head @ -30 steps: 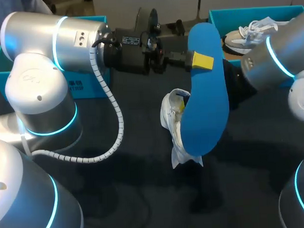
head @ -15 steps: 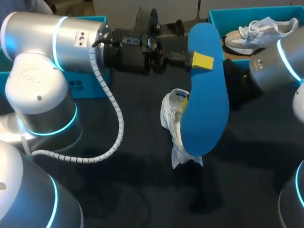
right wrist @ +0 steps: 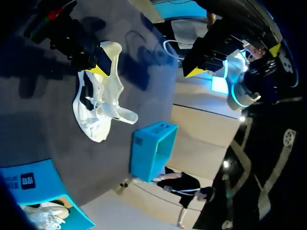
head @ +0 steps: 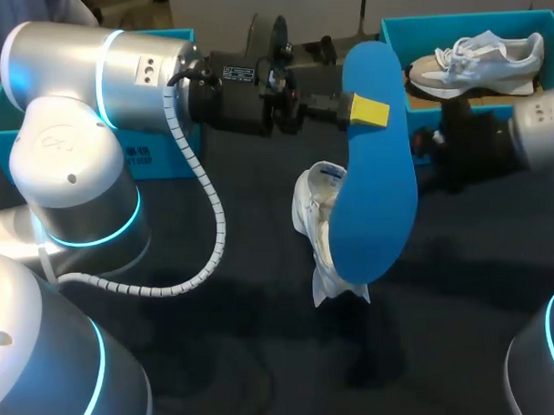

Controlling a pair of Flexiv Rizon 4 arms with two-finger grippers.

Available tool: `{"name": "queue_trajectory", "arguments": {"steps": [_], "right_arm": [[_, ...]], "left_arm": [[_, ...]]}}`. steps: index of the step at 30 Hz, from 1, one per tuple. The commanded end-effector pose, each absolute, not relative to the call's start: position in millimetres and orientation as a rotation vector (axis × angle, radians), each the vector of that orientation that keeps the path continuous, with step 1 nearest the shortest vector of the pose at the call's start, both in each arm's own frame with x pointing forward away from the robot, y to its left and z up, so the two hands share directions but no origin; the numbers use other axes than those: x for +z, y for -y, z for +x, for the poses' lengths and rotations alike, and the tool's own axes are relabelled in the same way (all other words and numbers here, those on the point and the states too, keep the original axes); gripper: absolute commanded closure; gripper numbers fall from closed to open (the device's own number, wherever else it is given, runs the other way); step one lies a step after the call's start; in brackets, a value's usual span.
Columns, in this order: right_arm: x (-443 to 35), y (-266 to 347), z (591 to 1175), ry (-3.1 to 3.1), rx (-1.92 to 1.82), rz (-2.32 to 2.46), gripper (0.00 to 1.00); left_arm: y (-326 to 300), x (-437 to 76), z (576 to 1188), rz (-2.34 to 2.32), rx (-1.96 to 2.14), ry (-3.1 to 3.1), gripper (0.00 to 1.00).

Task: Take the shoe out of the shoebox, open the shoe tongue, remove and reinsert the insole, then place the shoe into the shoebox

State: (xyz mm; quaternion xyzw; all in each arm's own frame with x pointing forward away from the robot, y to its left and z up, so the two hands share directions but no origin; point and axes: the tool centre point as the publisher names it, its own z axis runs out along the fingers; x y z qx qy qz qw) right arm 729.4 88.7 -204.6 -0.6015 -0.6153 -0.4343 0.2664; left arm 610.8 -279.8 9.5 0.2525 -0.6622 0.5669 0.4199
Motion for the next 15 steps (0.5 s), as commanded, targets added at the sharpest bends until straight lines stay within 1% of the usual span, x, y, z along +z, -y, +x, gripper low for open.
{"name": "queue_trajectory", "arguments": {"steps": [1, 8, 15], "right_arm": [[-194.6, -72.7, 727.5, 1.599, -1.231, -1.535, 0.0], [-178.9, -58.4, 735.4, 1.489, -1.281, -1.52, 0.0], [-173.9, -51.6, 740.9, 1.498, -1.317, -1.452, 0.0]], "left_arm": [[279.9, 7.9, 609.7, 0.634, 1.424, 1.658, 1.0], [279.9, 7.9, 609.7, 0.634, 1.424, 1.658, 1.0], [279.9, 7.9, 609.7, 0.634, 1.424, 1.658, 1.0]]}}
